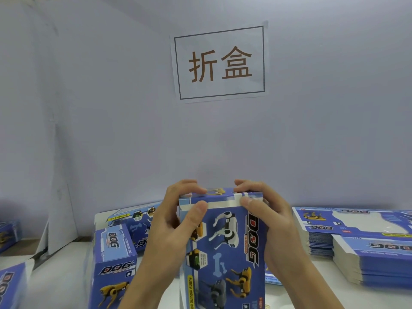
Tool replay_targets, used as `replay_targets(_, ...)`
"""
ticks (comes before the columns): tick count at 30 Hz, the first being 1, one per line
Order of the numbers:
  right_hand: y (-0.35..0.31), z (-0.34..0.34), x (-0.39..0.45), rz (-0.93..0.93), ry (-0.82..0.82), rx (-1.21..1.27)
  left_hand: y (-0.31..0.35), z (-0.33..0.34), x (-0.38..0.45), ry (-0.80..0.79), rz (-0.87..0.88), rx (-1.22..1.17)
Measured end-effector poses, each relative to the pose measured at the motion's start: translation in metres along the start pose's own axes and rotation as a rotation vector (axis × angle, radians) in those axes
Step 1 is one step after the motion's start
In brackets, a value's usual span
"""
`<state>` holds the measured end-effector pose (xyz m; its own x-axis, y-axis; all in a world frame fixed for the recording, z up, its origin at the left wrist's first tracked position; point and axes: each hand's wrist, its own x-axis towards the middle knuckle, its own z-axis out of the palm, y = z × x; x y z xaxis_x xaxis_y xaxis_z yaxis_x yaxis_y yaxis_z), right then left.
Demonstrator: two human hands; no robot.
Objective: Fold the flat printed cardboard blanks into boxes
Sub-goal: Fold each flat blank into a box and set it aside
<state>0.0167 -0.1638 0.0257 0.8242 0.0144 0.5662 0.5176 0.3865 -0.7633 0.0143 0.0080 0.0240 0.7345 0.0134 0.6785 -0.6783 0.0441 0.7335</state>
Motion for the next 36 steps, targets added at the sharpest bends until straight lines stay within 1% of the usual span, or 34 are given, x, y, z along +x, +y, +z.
replay_targets(3, 0.002, -0.005, 0.001, 0.033, 0.002, 0.047, -0.001, -0.007, 0.0, -0.075, 0.006, -0.04)
replay_targets(7, 0.003, -0.006, -0.001, 0.026, -0.002, 0.086, -0.003, -0.005, 0.0, -0.059, 0.05, -0.016)
replay_targets(12, 0.007, -0.005, 0.0, -0.009, 0.047, 0.056, -0.003, -0.009, 0.0, -0.117, 0.047, -0.044)
replay_targets(14, 0.008, -0.006, -0.001, -0.005, 0.017, 0.084, -0.004, -0.009, 0.0, -0.109, 0.06, -0.037)
replay_targets(16, 0.007, -0.008, -0.002, 0.003, -0.038, 0.116, -0.004, -0.006, 0.0, -0.065, 0.106, 0.003)
replay_targets(20, 0.005, -0.01, 0.001, 0.011, -0.099, 0.061, -0.005, -0.004, 0.002, -0.018, 0.12, 0.091)
replay_targets(25, 0.009, -0.01, 0.004, -0.011, -0.045, 0.019, -0.004, -0.002, 0.003, 0.011, 0.128, 0.117)
replay_targets(27, 0.01, -0.01, 0.004, -0.047, -0.017, -0.012, -0.004, -0.002, 0.002, 0.0, 0.132, 0.107)
replay_targets(31, 0.01, -0.006, 0.001, -0.066, -0.005, -0.065, -0.013, -0.01, 0.002, -0.072, 0.069, 0.068)
replay_targets(33, 0.009, -0.003, 0.001, -0.058, 0.005, -0.081, -0.012, -0.01, 0.004, -0.008, 0.078, 0.091)
replay_targets(34, 0.009, -0.002, 0.001, -0.064, 0.018, -0.11, -0.012, -0.01, 0.005, 0.051, 0.089, 0.105)
replay_targets(36, 0.008, 0.002, 0.0, -0.105, 0.079, -0.256, -0.015, -0.013, 0.008, 0.203, 0.108, 0.119)
